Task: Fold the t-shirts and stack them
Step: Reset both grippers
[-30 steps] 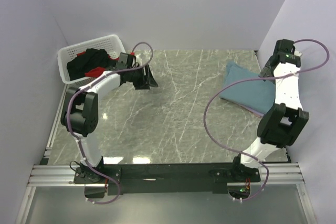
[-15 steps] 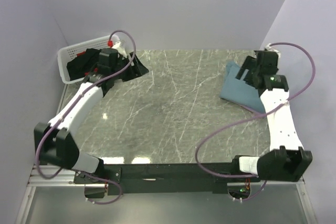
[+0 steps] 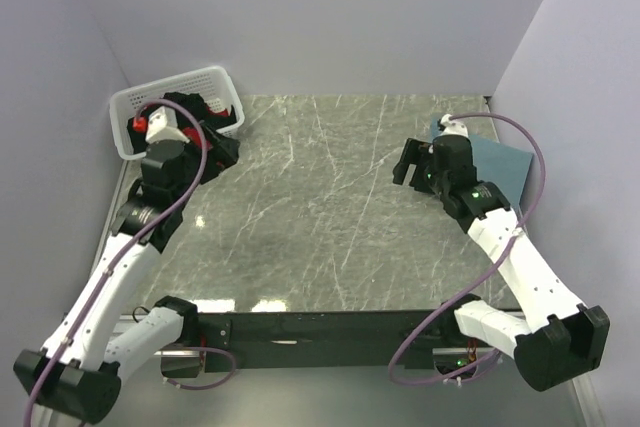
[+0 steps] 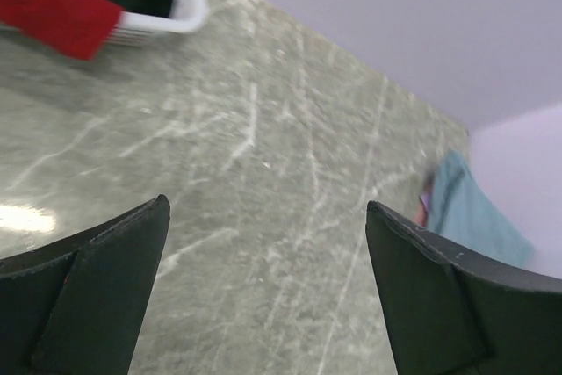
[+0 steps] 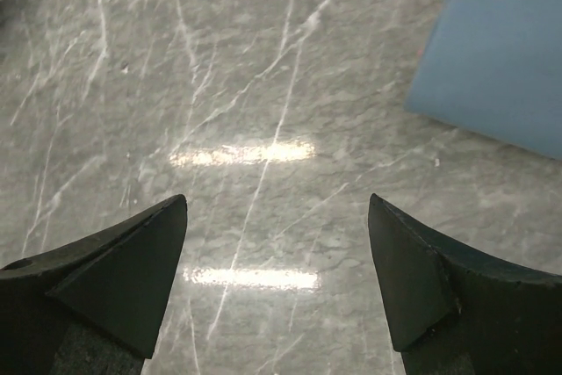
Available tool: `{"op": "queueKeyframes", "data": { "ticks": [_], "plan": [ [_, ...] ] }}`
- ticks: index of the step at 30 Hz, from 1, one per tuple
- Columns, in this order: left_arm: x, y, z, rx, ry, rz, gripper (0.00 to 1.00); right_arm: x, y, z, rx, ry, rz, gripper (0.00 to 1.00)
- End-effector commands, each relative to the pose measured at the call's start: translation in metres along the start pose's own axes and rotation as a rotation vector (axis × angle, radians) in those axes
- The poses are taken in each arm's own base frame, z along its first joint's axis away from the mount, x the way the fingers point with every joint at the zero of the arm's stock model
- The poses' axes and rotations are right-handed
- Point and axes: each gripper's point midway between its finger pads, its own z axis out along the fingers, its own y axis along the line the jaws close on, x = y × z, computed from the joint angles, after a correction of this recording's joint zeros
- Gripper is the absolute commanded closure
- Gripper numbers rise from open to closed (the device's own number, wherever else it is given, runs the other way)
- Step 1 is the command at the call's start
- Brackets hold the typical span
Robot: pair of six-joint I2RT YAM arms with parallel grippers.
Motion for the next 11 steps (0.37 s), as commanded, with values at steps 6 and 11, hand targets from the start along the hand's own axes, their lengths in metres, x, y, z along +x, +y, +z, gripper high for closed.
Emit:
{"op": "queueKeyframes", "data": {
  "ticks": [6,11],
  "plan": [
    [-0.019,0.055,-0.028,-0.255,-0.159,-0.075,0.00,-0.032,0.022,-0.006,-0.069,-0.146,-0.017,0.10],
    [-0.026,0.071,-0.034,-0.355,-0.193,-0.076,0.00,-0.037,0.017,-0.006,-0.049,-0.178,-0.038,0.11]
  ]
}}
